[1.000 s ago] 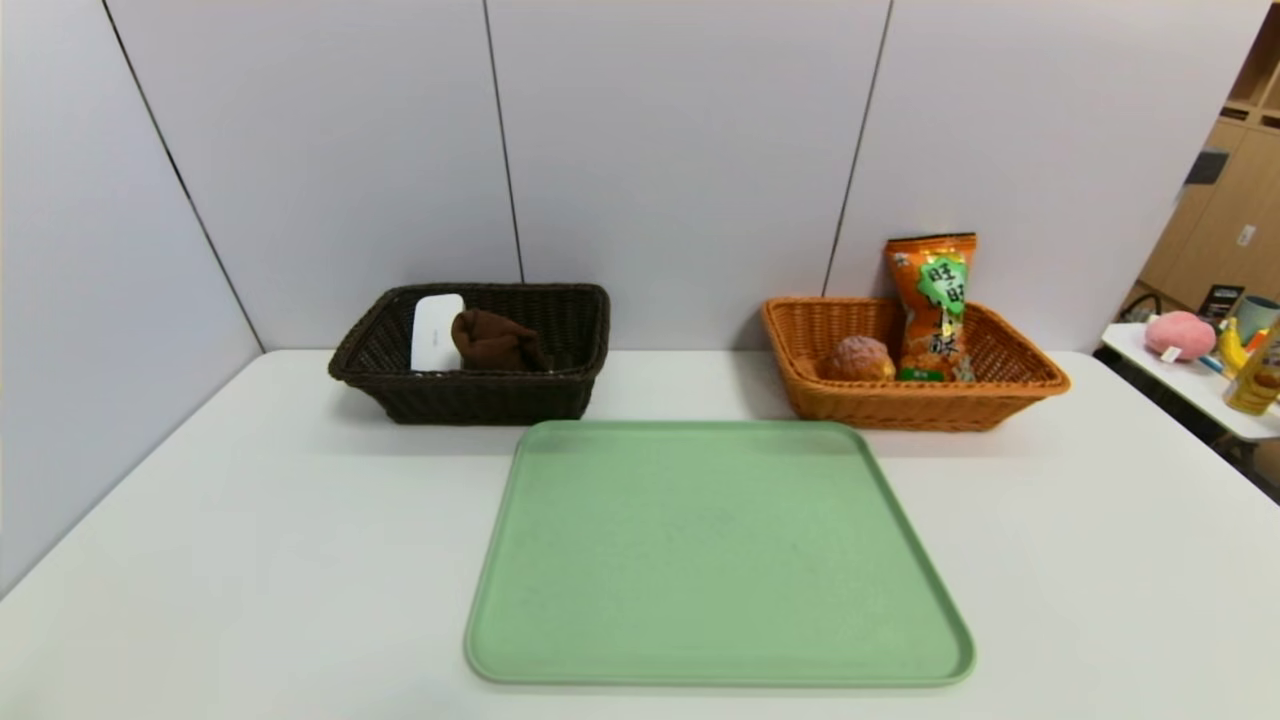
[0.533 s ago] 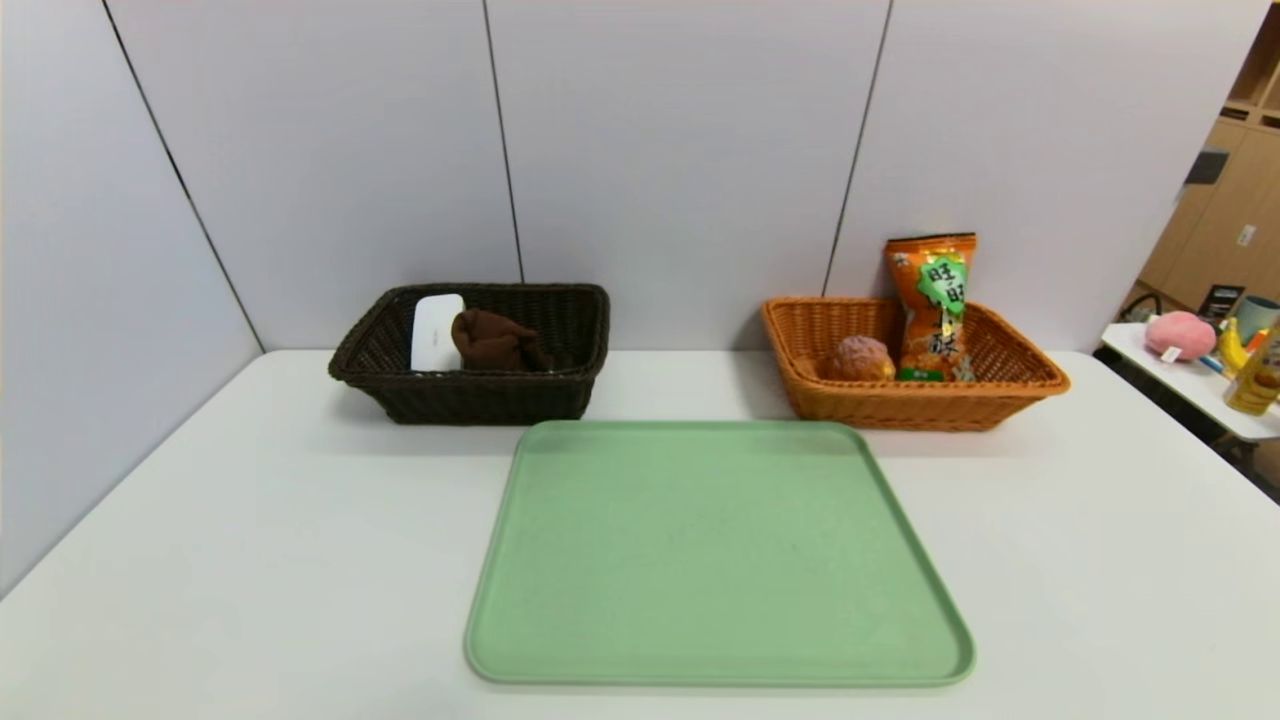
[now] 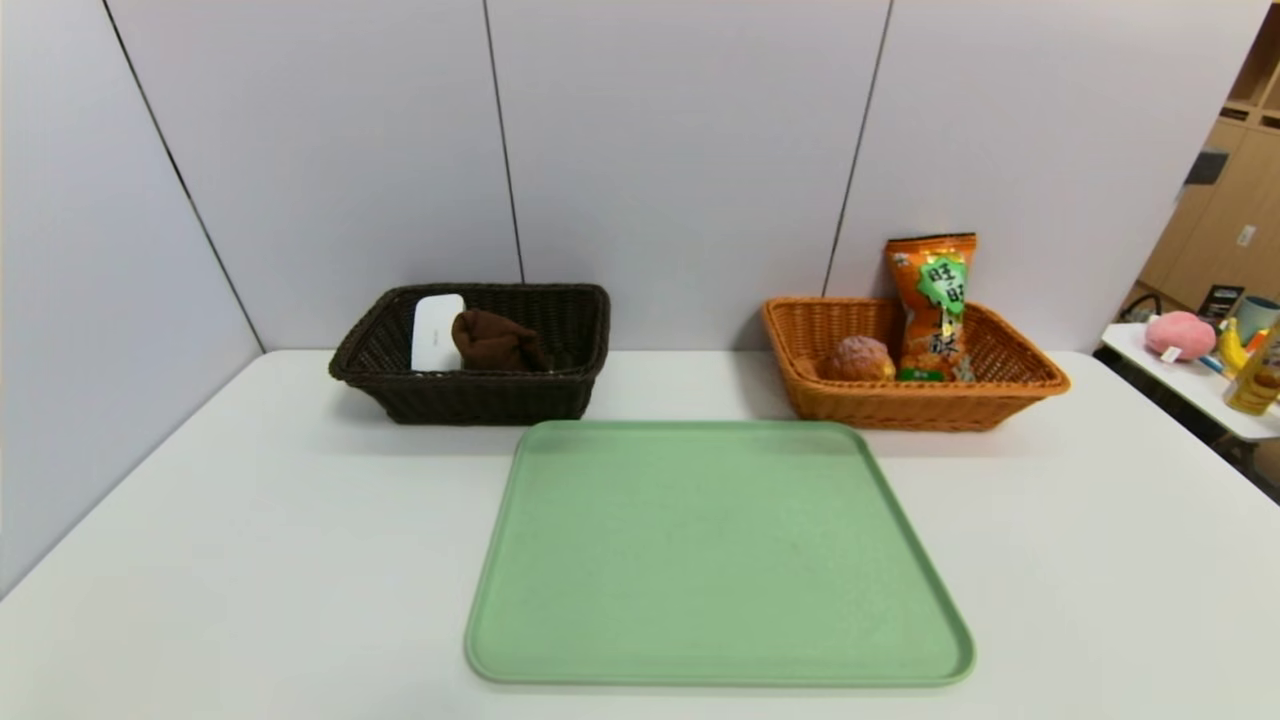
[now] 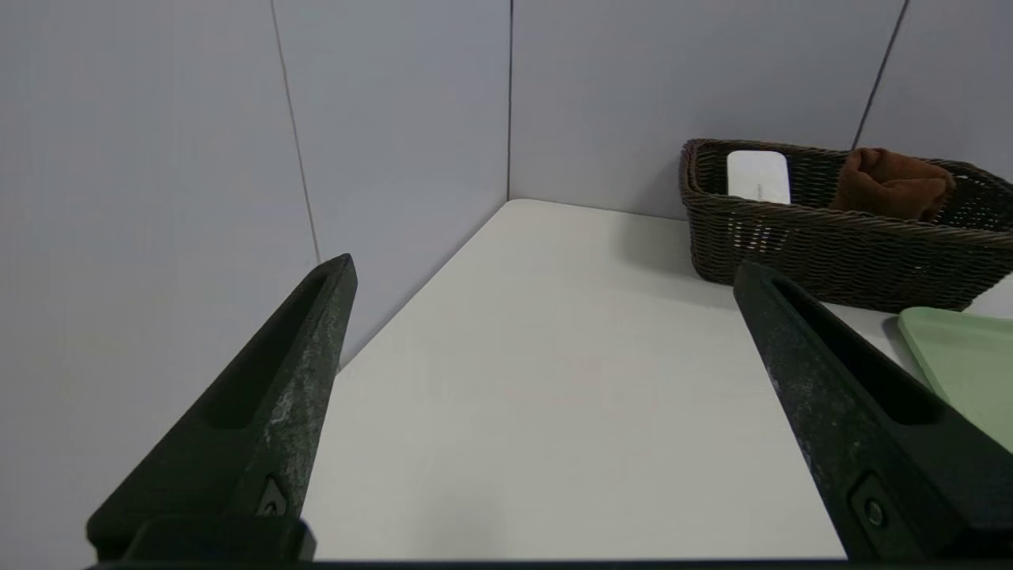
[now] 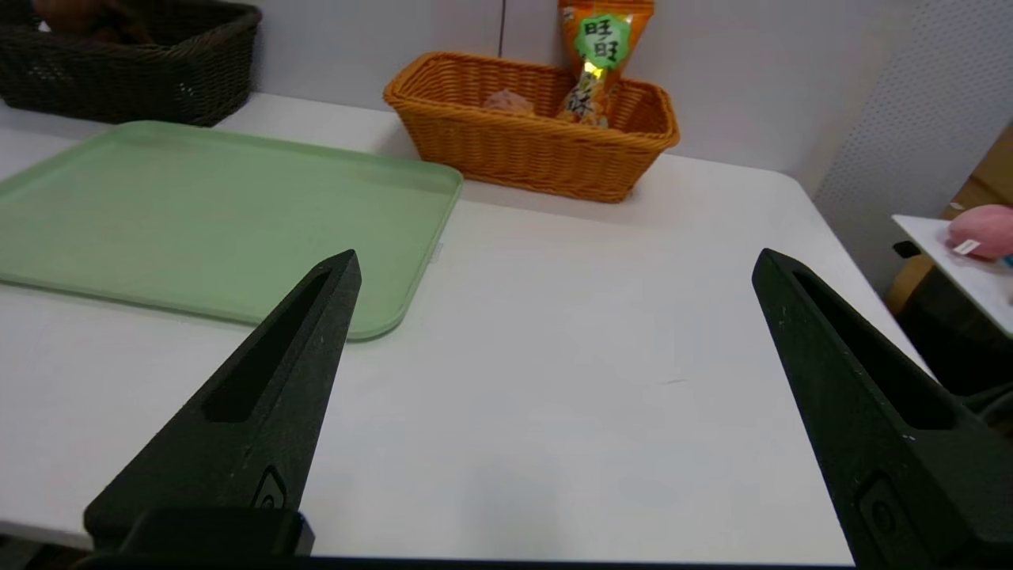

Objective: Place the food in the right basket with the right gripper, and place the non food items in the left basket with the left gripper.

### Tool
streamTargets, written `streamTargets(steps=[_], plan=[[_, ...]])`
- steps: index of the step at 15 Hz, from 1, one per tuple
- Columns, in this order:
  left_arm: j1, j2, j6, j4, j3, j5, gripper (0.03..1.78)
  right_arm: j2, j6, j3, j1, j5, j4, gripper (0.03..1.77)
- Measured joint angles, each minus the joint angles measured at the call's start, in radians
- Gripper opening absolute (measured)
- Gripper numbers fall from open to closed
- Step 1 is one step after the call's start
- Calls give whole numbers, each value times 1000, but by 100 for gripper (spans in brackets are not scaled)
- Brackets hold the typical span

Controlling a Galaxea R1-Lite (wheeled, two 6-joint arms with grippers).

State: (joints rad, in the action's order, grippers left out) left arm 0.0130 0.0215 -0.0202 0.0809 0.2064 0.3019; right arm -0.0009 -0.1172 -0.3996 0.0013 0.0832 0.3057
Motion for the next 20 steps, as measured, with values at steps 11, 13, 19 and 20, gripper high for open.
streamTargets(steps=[11, 13, 19, 20], plan=[[-1, -23, -21, 71, -188, -142, 169, 0, -74, 381, 0, -79, -365, 171], [-1, -23, -23, 66, -188, -170, 169, 0, -85, 395, 0, -54, -362, 171], [-1, -23, -13, 8, -197, -271, 169, 0, -81, 399, 0, -27, -321, 171], [-1, -23, -17, -32, -202, -285, 169, 0, -80, 399, 0, -28, -320, 171]])
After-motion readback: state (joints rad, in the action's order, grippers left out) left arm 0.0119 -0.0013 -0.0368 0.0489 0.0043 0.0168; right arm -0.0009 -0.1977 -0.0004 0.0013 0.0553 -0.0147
